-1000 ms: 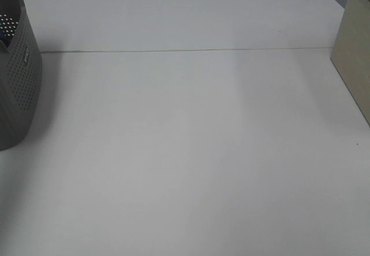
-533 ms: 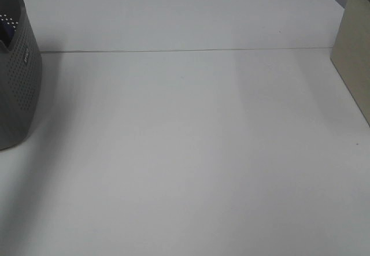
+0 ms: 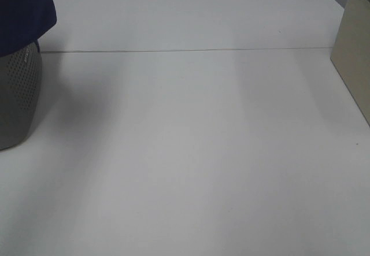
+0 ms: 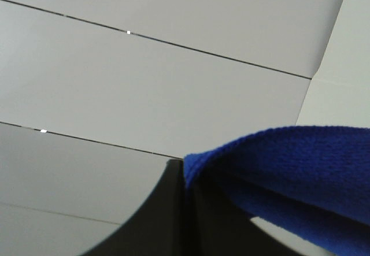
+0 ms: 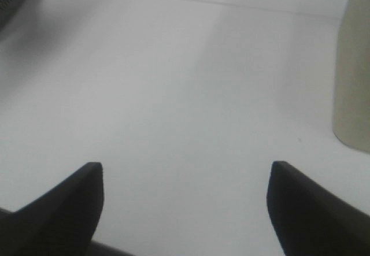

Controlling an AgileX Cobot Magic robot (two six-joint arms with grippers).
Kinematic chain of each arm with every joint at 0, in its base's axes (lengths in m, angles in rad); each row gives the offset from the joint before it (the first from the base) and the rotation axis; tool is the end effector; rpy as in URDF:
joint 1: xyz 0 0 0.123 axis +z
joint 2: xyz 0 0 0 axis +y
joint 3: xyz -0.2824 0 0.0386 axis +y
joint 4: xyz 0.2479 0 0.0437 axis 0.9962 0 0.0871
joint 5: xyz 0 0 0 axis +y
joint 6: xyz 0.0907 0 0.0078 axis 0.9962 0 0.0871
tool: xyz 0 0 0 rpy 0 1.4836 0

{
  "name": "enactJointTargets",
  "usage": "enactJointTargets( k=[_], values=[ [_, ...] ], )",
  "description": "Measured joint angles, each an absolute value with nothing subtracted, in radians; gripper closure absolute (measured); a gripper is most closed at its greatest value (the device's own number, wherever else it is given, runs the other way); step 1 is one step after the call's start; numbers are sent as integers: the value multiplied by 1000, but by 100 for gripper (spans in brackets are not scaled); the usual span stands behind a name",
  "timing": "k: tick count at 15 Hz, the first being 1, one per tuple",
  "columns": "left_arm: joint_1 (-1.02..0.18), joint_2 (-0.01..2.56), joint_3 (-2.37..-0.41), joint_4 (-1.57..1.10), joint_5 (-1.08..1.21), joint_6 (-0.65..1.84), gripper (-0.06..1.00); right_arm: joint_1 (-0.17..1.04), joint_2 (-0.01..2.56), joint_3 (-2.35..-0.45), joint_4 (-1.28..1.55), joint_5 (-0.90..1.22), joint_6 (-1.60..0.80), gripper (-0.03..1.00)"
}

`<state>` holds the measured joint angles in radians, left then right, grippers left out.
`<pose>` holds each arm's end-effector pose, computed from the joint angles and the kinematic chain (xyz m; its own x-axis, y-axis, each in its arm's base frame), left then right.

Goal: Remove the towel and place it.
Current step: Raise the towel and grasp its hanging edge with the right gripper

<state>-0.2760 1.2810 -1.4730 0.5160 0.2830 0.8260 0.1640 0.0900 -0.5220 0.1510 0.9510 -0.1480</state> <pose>0.2742 -0.0646 0.4976 0.1406 0.9586 -0.2476 0.0041 0.2496 0.9684 0.0093 0.0128 0.2928 -0.3910 -0.1249 -0.9119 -0.2959 0.9552 -0.0039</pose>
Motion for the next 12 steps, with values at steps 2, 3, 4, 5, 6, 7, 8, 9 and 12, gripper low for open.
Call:
enactJointTargets(
  k=[2, 3, 4, 5, 6, 7, 8, 9, 12],
  values=[
    [-320, 1286, -1474, 516, 281, 824, 94, 164, 217, -523, 335, 762, -339, 21],
    [-331, 1290, -1474, 516, 281, 824, 94, 164, 257, -524, 392, 732, -392, 21],
    [-353, 1292, -1474, 516, 281, 824, 94, 164, 338, -524, 498, 672, -521, 21],
    [-376, 1292, -1474, 516, 281, 824, 94, 164, 425, -524, 612, 620, -676, 21],
    [-398, 1292, -1474, 516, 276, 824, 94, 164, 527, -524, 753, 572, -841, 21],
    [-453, 1292, -1474, 516, 270, 823, 94, 164, 719, -524, 1054, 545, -1176, 21],
    [-481, 1292, -1474, 516, 265, 823, 94, 164, 808, -524, 1207, 559, -1370, 21],
    [-494, 1292, -1474, 516, 263, 823, 94, 164, 858, -524, 1292, 573, -1466, 21],
    [-559, 1292, -1474, 511, 258, 823, 94, 164, 1132, -528, 1680, 759, -1912, 21]
  ],
)
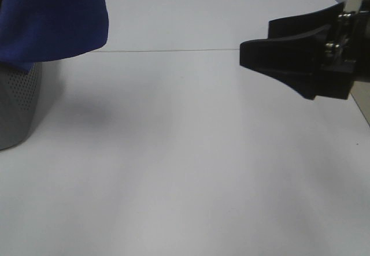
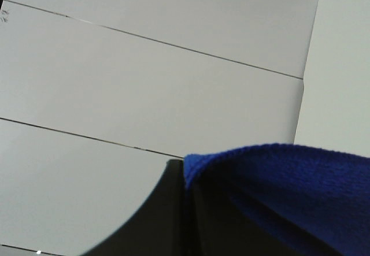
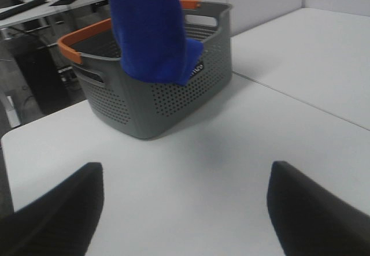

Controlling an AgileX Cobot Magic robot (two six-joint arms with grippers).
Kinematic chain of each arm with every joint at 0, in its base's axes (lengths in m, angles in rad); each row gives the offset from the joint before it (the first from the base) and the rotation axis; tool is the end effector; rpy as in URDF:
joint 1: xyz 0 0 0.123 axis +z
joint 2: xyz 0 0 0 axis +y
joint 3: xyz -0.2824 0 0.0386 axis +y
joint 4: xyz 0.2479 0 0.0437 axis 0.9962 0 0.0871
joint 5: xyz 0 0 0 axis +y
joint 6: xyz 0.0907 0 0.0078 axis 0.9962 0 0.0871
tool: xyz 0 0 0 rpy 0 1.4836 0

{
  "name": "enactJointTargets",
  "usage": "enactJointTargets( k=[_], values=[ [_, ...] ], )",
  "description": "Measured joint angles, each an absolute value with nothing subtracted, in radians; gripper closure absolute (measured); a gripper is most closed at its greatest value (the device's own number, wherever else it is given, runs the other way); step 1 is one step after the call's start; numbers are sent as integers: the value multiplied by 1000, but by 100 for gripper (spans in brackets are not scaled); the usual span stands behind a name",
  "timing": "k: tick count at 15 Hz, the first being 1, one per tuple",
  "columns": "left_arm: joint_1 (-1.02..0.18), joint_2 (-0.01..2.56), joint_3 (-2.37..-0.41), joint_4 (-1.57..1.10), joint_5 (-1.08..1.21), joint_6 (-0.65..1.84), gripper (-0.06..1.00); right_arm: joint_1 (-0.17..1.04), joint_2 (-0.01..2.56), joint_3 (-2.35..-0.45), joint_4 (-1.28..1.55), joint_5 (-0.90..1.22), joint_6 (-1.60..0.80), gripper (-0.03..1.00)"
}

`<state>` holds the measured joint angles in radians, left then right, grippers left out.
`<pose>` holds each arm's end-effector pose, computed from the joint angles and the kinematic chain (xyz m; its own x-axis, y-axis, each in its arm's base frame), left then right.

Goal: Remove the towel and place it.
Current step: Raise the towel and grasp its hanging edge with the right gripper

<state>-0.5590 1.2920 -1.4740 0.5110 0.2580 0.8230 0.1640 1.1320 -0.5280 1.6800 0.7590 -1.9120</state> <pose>0.2481 -0.1417 0.4967 0.4164 0.8732 -0.2534 0.0692 0.2474 0.9664 0.1916 0.0949 0.2636 -0.2494 -0.1818 -0.9512 -0.7990 0.5936 0.0960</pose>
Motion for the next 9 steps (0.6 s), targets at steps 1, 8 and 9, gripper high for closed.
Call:
enactJointTargets(
  k=[1, 8, 9],
  values=[
    [-577, 1292, -1474, 496, 255, 823, 94, 164, 1229, -550, 1706, 842, -2013, 21],
    [-594, 1306, -1474, 392, 222, 822, 94, 192, 1763, -955, 1737, 1196, -2077, 21],
    [-594, 1306, -1474, 390, 202, 822, 94, 210, 1795, -1001, 1738, 1198, -2066, 21]
  ],
)
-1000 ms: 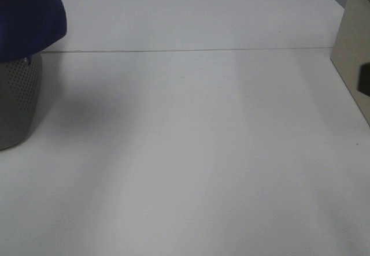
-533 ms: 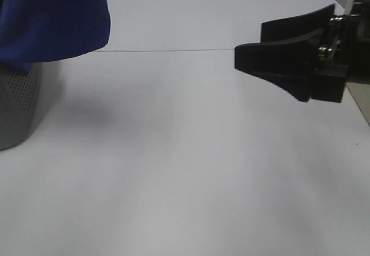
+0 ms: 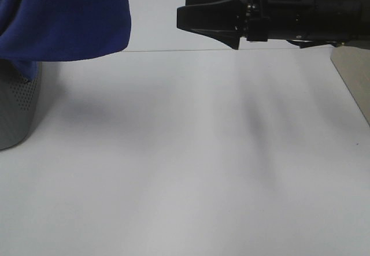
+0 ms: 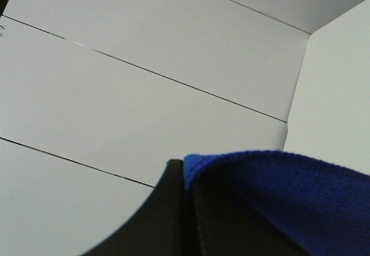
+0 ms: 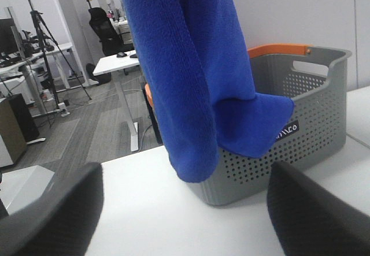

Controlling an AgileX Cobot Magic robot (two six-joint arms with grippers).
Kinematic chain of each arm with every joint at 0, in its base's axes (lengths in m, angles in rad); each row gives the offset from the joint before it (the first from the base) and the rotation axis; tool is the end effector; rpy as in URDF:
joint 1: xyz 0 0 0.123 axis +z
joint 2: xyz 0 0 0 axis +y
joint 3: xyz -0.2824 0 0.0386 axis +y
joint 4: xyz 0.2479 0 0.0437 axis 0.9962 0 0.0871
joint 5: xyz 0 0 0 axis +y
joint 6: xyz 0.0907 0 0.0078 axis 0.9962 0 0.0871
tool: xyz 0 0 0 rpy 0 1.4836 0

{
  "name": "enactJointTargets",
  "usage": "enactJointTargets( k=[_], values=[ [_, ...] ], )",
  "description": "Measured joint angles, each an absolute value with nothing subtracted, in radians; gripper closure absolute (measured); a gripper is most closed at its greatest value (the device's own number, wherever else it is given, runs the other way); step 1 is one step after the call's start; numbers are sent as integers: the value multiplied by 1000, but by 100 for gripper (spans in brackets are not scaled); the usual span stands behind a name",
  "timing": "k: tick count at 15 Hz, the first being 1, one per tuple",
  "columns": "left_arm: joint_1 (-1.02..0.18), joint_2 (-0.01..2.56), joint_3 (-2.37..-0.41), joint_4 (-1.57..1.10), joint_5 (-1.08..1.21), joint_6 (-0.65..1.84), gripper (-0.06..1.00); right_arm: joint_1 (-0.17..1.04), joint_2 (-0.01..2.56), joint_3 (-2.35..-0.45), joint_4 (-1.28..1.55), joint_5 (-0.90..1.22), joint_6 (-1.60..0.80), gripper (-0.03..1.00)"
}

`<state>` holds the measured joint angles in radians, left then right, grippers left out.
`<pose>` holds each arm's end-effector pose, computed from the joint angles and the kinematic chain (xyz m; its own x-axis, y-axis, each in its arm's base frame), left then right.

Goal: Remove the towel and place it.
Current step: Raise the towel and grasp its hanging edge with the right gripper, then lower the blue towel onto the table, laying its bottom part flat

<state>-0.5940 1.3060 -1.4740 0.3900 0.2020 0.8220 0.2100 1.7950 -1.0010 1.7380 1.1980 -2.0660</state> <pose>0.2451 -0.1571 0.4962 0.4823 0.7977 -0.3619 0.1245 0.3465 0.9298 0.3148 0.1526 0.2329 -0.2351 -0.0749 -0.9691 -0.9555 0.2003 0.2164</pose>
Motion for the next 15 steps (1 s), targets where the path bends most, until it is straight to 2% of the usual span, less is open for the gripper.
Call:
enactJointTargets(
  k=[7, 11, 12, 13, 15],
  values=[
    [-596, 1306, -1474, 361, 158, 822, 94, 394, 1922, -1289, 1739, 1139, -1955, 21],
    [-602, 1306, -1474, 349, 154, 822, 94, 432, 1954, -1325, 1705, 1104, -1903, 23],
    [-602, 1306, -1474, 348, 154, 822, 94, 430, 1954, -1325, 1647, 1070, -1862, 41],
    [-602, 1306, -1474, 348, 154, 822, 94, 430, 1954, -1325, 1624, 1051, -1834, 48],
    [-602, 1306, -1474, 348, 154, 822, 94, 428, 1954, -1325, 1612, 1035, -1793, 77]
  ],
)
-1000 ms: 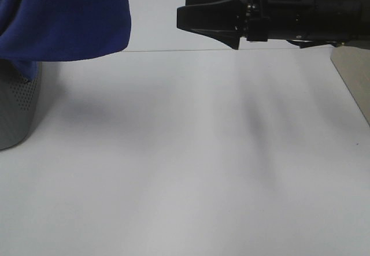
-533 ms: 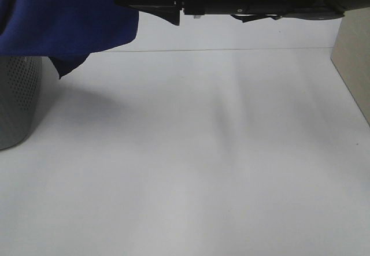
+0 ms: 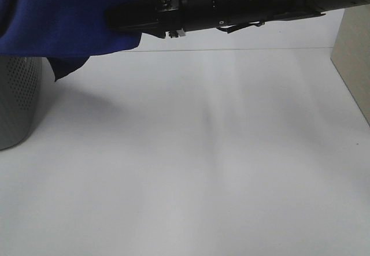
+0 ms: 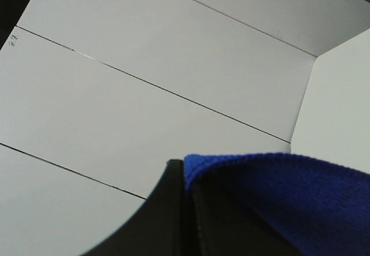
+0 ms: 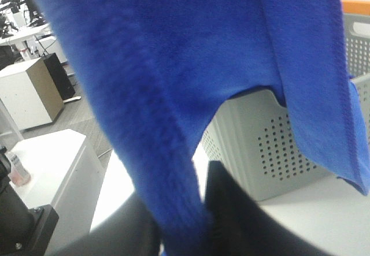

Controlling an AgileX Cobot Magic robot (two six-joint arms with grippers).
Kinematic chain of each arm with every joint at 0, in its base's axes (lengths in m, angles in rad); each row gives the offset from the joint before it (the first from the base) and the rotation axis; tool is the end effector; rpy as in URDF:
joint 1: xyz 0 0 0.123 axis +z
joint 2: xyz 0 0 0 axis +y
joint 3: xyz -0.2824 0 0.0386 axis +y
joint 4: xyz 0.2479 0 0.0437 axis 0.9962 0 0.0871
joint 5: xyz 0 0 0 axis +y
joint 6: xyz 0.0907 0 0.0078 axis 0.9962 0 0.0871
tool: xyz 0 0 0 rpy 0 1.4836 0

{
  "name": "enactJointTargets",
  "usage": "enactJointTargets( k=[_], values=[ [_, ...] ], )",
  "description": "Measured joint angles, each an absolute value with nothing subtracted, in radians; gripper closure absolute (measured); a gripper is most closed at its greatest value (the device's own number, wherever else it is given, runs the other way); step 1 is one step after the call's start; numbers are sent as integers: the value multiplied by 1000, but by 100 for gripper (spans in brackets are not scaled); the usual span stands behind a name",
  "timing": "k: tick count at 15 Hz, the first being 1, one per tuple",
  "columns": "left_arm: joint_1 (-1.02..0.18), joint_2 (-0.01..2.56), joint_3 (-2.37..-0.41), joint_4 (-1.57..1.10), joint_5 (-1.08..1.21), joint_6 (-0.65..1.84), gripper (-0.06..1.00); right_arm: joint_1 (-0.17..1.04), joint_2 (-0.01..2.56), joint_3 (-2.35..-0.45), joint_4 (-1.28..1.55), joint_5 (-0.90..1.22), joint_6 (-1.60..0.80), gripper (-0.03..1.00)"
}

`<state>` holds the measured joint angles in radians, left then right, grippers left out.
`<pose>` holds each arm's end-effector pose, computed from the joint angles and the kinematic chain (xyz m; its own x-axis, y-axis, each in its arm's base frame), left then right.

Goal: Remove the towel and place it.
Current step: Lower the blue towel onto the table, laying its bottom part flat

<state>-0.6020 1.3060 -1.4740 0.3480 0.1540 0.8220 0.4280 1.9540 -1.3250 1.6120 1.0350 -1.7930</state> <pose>0.2424 -0.1607 0.5001 0.5162 0.7592 -0.3965 0.1223 0.3929 0.9114 0.3396 0.2409 0.2388 -0.2817 -0.2079 -0.9367 -0.9577 0.1199 0.2614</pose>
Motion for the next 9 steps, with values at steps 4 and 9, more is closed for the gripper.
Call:
enactJointTargets(
  k=[4, 9],
  values=[
    [-602, 1306, -1474, 325, 190, 821, 94, 411, 1954, -1325, 1603, 1051, -1673, 95],
    [-602, 1306, -1474, 230, 235, 696, 94, 411, 1919, -1349, 1354, 998, -1259, 95]
  ],
)
